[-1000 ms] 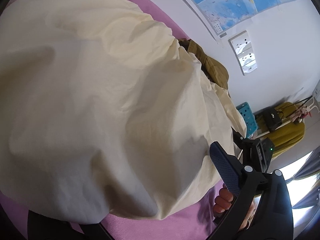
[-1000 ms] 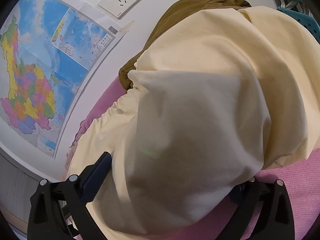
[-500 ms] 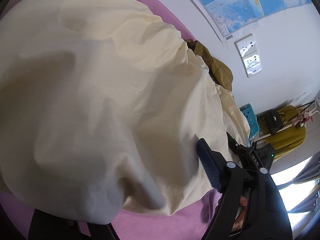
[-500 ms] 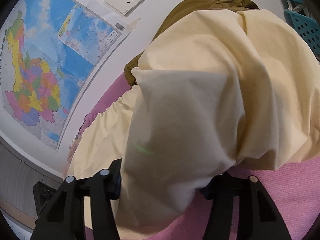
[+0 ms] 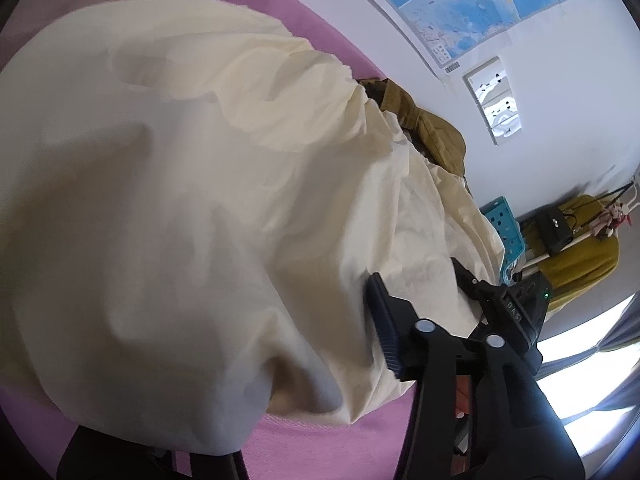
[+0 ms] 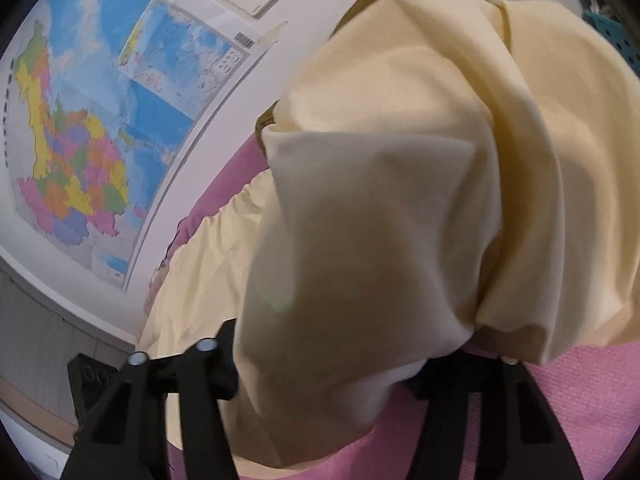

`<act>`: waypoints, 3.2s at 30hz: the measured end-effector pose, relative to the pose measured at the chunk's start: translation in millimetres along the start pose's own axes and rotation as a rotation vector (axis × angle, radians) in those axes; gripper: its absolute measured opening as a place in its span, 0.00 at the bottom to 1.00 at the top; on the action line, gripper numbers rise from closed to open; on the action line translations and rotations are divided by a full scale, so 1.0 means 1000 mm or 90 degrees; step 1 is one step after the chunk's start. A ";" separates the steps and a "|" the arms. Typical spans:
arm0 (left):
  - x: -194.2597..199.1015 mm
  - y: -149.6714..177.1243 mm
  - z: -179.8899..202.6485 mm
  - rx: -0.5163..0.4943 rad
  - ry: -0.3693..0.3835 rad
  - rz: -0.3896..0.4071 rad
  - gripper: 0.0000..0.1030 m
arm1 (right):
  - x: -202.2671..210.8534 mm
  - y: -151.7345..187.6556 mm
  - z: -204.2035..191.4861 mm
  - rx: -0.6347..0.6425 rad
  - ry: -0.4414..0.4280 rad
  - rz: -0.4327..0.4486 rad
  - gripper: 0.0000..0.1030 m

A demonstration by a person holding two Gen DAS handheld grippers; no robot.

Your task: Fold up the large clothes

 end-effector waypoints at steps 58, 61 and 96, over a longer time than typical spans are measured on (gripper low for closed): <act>0.286 -0.182 0.042 -0.225 -0.094 0.289 0.27 | 0.009 -0.101 -0.373 0.317 -0.324 0.099 0.23; 0.301 -0.202 0.011 -0.204 -0.129 0.311 0.27 | -0.030 -0.099 -0.397 0.306 -0.348 0.060 0.23; 0.287 -0.222 -0.299 -0.026 -0.294 0.305 0.55 | -0.239 0.083 -0.361 0.353 -0.277 -0.270 0.67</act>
Point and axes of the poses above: each gripper's, at about its wrist camera, not at the fingertips, and x roughly against the way its jaws point, z to its right, y to its underside, the point moved 9 cm from there along -x, roughly the way its jaws point, and after that the axes turned 5 degrees about -z, right-handed, at the moved point
